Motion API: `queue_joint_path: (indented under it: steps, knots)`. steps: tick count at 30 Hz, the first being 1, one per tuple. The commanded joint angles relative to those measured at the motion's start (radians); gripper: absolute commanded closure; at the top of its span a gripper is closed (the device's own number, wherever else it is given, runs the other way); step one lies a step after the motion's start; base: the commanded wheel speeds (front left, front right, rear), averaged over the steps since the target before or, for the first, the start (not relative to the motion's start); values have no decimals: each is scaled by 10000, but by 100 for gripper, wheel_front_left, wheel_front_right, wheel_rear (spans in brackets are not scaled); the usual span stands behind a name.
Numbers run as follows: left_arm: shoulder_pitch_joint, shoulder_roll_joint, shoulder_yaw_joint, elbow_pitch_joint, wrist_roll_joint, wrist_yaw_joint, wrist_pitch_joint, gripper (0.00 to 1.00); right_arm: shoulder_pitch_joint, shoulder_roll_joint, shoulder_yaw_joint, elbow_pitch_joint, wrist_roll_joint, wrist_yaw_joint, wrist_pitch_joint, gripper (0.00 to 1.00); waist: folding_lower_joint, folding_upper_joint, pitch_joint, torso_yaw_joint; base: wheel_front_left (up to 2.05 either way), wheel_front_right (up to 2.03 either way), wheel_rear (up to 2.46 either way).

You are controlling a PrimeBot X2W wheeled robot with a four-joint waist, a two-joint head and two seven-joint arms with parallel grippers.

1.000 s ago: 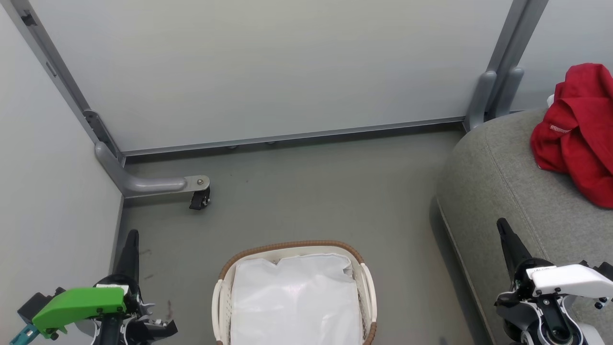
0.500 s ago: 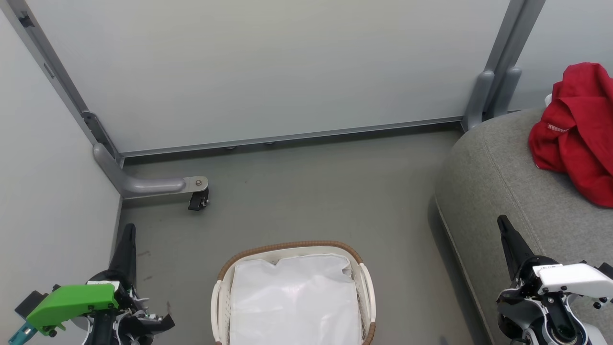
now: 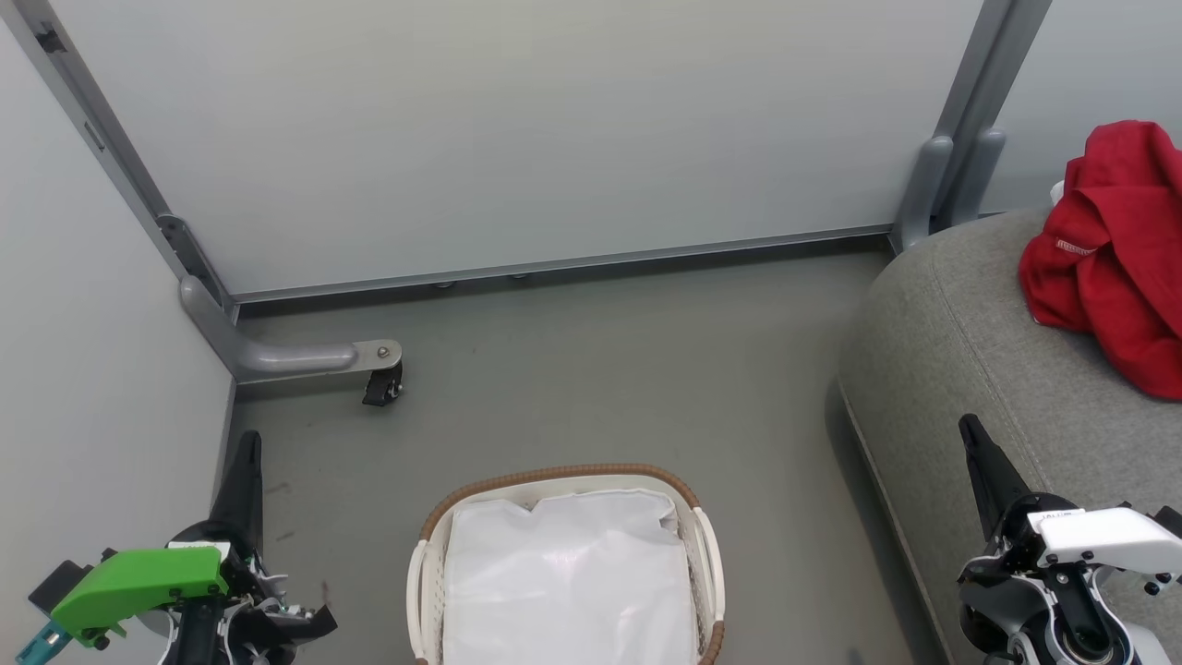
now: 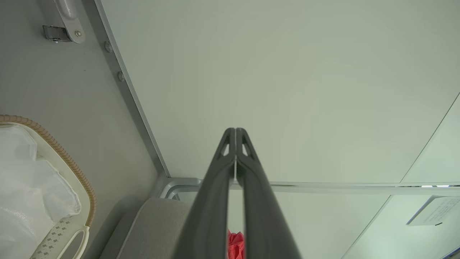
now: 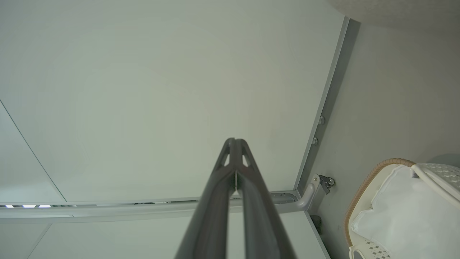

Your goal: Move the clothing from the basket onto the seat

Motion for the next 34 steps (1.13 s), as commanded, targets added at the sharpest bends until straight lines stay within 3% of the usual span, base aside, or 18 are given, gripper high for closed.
queue_joint_path:
  steps: [1,34]
  knots:
    - [-106,54,23,-14,-33,-62,30,100,-82,-59,-23,-44,33,-7,14,100,0,-1,0,0,0,0,0]
    - [-105,55,22,-17,-34,-62,29,100,-81,-60,-22,-44,34,-7,13,100,0,-1,0,0,0,0,0]
